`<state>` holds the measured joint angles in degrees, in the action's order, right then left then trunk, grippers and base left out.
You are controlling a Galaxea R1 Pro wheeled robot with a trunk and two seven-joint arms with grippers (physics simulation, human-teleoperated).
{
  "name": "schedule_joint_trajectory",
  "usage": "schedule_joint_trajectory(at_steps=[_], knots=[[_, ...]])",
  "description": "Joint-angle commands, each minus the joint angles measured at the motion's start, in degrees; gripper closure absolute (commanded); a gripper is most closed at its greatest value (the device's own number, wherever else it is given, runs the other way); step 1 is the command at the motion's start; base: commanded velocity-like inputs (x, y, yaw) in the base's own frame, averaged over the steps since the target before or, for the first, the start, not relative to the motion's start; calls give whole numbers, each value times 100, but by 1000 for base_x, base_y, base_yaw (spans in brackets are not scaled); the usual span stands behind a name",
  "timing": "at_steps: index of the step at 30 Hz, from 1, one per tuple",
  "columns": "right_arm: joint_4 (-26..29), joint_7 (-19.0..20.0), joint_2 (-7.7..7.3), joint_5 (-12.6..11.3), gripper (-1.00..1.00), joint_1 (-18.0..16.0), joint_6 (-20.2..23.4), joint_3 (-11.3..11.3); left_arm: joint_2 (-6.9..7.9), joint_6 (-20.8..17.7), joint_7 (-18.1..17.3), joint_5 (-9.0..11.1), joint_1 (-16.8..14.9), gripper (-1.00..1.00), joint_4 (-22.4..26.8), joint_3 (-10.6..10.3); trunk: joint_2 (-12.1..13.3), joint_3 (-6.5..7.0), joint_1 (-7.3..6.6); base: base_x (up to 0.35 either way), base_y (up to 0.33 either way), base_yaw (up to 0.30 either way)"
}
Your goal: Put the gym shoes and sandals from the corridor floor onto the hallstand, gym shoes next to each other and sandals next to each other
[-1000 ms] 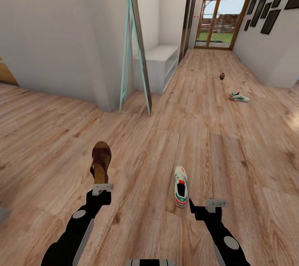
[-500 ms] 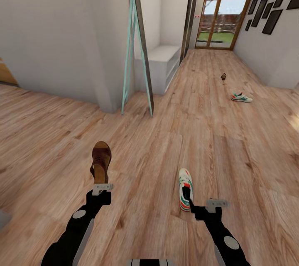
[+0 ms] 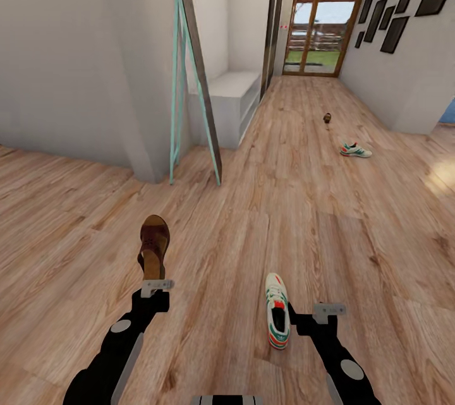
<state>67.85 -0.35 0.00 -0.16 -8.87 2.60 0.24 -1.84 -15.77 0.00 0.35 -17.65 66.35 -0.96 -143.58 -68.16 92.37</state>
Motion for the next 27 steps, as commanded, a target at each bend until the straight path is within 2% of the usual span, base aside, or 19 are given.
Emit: schedule_joint_trajectory(at_steps=[1,13,21,27], knots=[[9,-3,0,-2,-100,-1,28,2,-1,-32,0,2,-1,100,9,0,-2,-5,0,73,0,-9],[9,-2,0,-1,-100,-1,24,2,0,-31,0,0,-1,100,9,0,-2,-4,0,21,0,-2],[9,-1,0,-1,-100,-1,21,2,-1,-31,2,0,-1,100,9,0,-2,-4,0,231,0,0],[9,-4,0,-2,-100,-1,26,2,-1,-31,4,0,-1,100,9,0,-2,-4,0,69,0,0]])
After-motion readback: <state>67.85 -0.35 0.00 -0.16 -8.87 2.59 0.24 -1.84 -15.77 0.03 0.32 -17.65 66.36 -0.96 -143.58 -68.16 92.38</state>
